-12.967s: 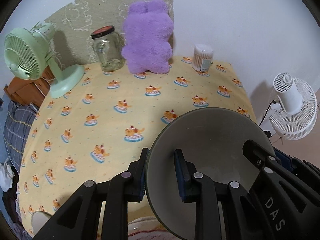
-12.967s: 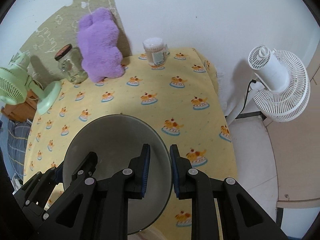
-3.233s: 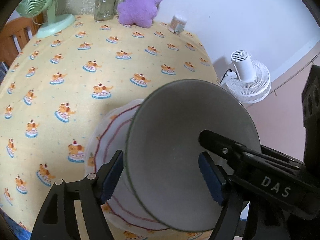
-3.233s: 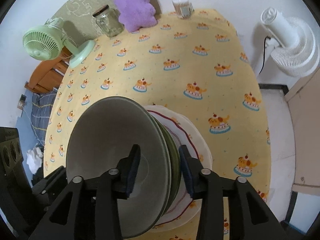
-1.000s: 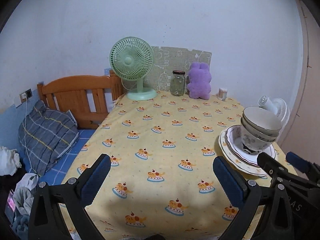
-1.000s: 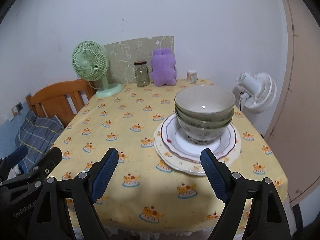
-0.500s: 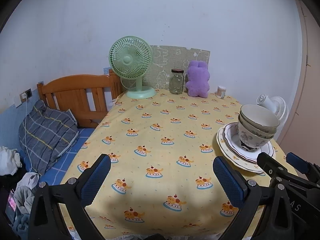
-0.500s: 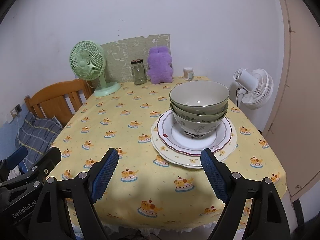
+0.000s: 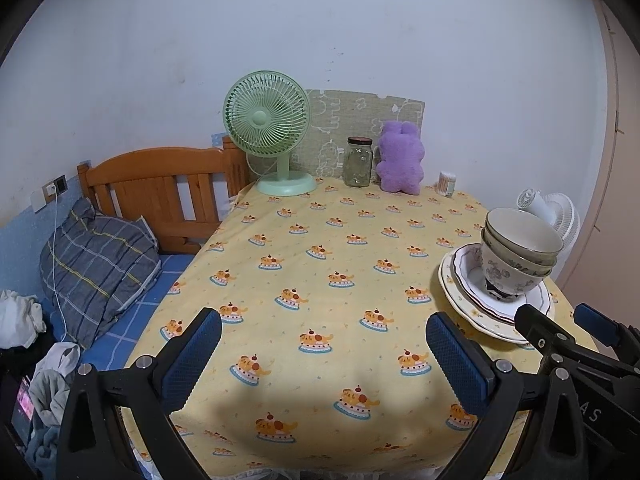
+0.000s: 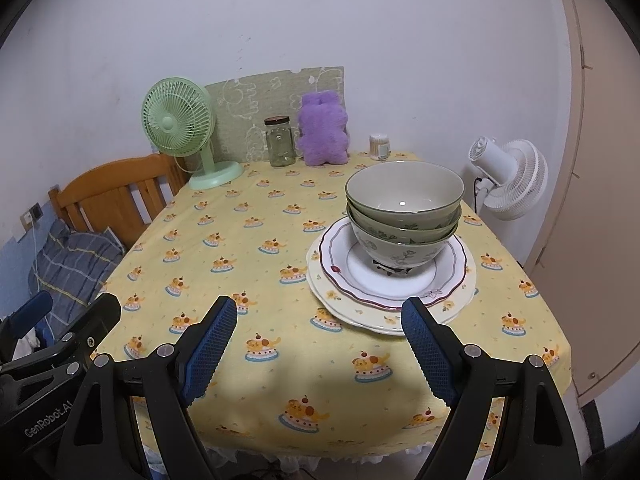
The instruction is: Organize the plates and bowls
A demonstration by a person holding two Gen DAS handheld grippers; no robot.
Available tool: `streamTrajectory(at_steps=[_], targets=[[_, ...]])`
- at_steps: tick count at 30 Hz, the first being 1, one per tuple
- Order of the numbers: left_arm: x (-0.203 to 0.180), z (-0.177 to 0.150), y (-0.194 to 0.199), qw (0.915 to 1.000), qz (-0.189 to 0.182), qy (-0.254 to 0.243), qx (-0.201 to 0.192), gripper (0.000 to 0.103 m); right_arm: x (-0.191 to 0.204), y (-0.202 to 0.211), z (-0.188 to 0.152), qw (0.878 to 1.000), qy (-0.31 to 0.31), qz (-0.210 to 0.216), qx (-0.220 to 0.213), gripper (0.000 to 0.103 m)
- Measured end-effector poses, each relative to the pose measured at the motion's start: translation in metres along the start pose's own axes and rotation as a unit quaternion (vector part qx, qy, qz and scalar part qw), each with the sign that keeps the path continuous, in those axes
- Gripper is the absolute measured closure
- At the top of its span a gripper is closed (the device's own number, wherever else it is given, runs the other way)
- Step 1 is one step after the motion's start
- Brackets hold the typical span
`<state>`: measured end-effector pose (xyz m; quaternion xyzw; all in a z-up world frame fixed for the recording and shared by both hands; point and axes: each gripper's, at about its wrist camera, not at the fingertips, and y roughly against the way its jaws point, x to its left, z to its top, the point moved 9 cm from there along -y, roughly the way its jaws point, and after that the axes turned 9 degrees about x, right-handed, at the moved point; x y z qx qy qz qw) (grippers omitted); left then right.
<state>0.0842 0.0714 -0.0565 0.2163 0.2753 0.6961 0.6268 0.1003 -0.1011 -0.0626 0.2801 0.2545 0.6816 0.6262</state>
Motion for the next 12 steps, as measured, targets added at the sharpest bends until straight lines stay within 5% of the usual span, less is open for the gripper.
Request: streamTrajectory(at_steps=[12], targets=[[-0.0017, 0.0019, -0.0029, 1.0000, -0.006, 0.004, -0.001, 0.000, -0.0019, 0.0043, 0.0047, 1.000, 0.013, -0.019, -0.012, 0.017]])
